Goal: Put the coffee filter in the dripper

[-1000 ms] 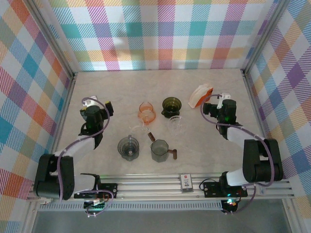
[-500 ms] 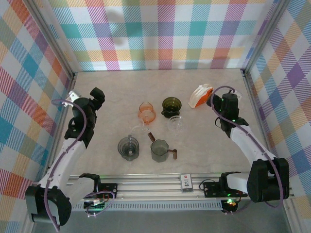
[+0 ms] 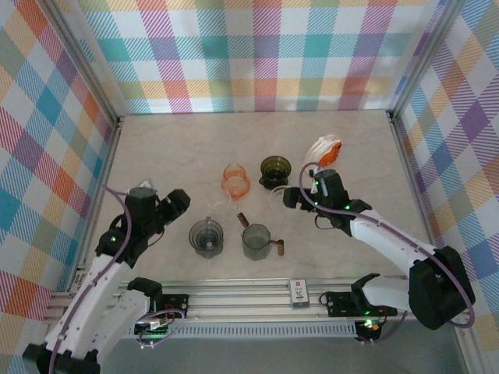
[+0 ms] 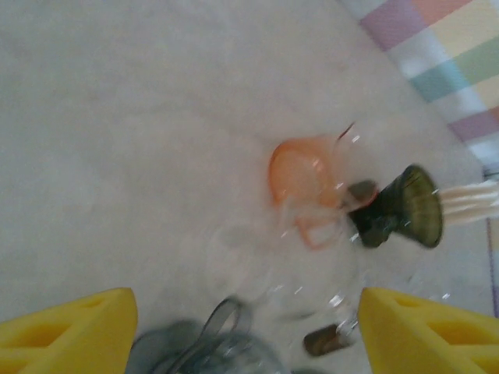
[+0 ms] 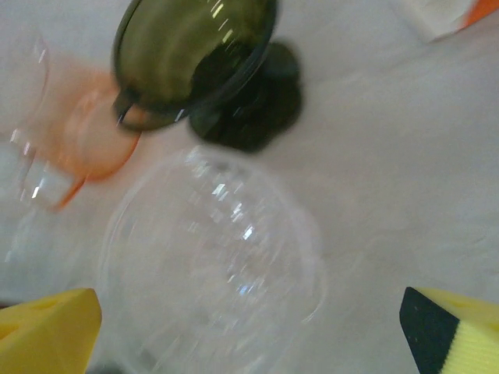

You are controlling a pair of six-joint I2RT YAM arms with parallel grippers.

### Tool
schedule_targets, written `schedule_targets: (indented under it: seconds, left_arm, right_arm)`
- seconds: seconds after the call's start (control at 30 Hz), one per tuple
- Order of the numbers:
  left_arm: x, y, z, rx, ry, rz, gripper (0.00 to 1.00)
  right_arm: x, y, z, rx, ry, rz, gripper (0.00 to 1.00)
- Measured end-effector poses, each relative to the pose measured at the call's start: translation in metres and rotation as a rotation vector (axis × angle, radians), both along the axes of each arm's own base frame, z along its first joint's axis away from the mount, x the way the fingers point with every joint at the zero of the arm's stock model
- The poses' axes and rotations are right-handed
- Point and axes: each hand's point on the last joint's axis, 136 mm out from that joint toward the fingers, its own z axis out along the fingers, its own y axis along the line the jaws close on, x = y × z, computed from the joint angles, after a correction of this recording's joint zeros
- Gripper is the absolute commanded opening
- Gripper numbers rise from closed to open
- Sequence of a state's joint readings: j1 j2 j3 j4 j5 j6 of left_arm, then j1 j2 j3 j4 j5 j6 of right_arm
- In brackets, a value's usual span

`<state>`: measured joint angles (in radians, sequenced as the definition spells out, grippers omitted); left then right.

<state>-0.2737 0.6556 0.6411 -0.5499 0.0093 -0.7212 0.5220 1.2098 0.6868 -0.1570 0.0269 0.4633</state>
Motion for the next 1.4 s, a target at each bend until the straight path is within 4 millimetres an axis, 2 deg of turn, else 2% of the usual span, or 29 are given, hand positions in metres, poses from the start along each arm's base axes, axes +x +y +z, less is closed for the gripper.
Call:
schedule_targets:
  seconds: [0.13, 0.27, 0.37, 0.7, 0.97, 1.17, 1.4]
  left_arm:
    - [-0.033, 0.002, -0.036, -0.022, 0.086, -0.017, 0.69]
    - [-0.048, -0.001, -0.058, -0.054, 0.141, -0.029, 0.62]
    - [-0.052, -0.004, -0.067, -0.077, 0.17, -0.035, 0.6]
    - [-0.058, -0.009, -0.076, -0.102, 0.204, -0.053, 0.5]
    - [-0.062, -0.009, -0.081, -0.095, 0.227, -0.056, 0.46]
    - [-0.066, -0.014, -0.089, -0.084, 0.255, -0.083, 0.43]
    - [-0.072, -0.022, -0.099, -0.062, 0.295, -0.125, 0.42]
  right_arm:
    - [-0.032, 0.038, -0.004, 0.003, 0.02, 0.185, 0.99]
    - [-0.061, 0.066, -0.006, 0.022, 0.037, 0.328, 0.99]
    - [-0.074, 0.074, -0.011, 0.029, 0.058, 0.376, 0.97]
    - [-0.098, 0.091, -0.017, 0.054, 0.093, 0.471, 0.89]
    - [-0.122, 0.113, -0.035, 0.047, 0.147, 0.571, 0.85]
    - [-0.121, 0.119, -0.031, 0.062, 0.13, 0.577, 0.91]
    - [-0.117, 0.12, -0.025, 0.074, 0.106, 0.562, 0.92]
